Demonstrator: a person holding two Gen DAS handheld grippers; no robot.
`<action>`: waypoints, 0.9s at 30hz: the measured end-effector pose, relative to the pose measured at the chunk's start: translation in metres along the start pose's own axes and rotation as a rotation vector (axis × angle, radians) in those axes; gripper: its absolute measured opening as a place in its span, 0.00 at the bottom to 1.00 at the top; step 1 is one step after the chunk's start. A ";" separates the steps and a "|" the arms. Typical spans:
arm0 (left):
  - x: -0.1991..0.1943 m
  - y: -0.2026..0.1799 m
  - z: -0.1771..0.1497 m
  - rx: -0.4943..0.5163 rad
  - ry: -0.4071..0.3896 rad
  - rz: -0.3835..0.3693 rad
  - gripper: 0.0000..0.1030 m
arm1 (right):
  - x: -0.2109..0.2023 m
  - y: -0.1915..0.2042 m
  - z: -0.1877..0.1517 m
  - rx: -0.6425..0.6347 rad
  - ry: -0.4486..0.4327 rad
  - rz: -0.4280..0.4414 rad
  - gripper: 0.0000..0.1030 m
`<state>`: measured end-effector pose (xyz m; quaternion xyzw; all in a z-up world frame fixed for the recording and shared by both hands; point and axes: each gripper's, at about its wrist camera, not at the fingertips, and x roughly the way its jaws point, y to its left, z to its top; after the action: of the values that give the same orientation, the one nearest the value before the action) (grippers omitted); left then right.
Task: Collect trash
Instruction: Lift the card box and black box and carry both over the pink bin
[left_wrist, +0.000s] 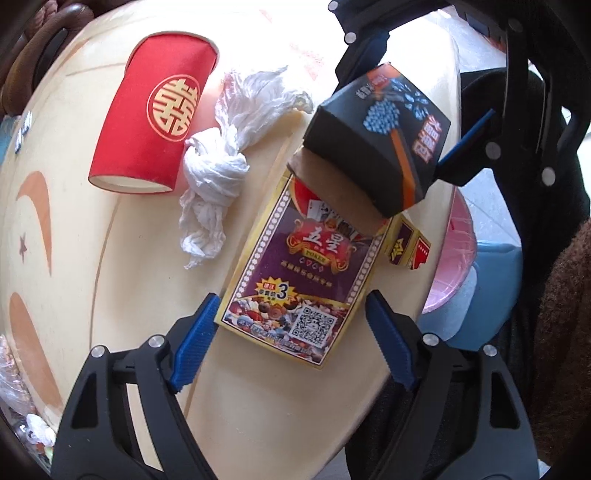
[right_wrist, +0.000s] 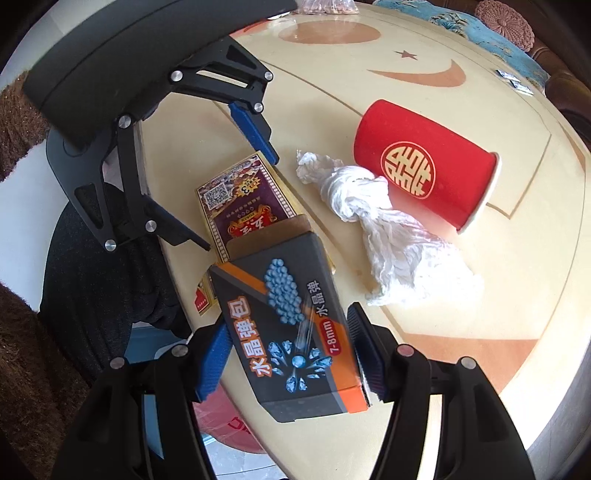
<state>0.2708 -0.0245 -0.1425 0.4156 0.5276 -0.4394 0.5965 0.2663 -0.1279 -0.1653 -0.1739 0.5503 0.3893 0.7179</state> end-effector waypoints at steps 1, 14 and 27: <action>0.000 -0.003 0.002 0.000 0.002 0.003 0.78 | -0.001 0.000 -0.001 0.004 -0.004 -0.001 0.58; -0.011 -0.013 0.008 -0.059 -0.025 0.086 0.72 | -0.025 0.008 -0.022 0.086 -0.061 -0.079 0.58; -0.022 -0.035 -0.014 -0.195 -0.063 0.109 0.70 | -0.053 0.031 -0.034 0.221 -0.087 -0.258 0.58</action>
<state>0.2322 -0.0190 -0.1232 0.3698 0.5255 -0.3656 0.6734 0.2159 -0.1511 -0.1227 -0.1462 0.5314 0.2383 0.7997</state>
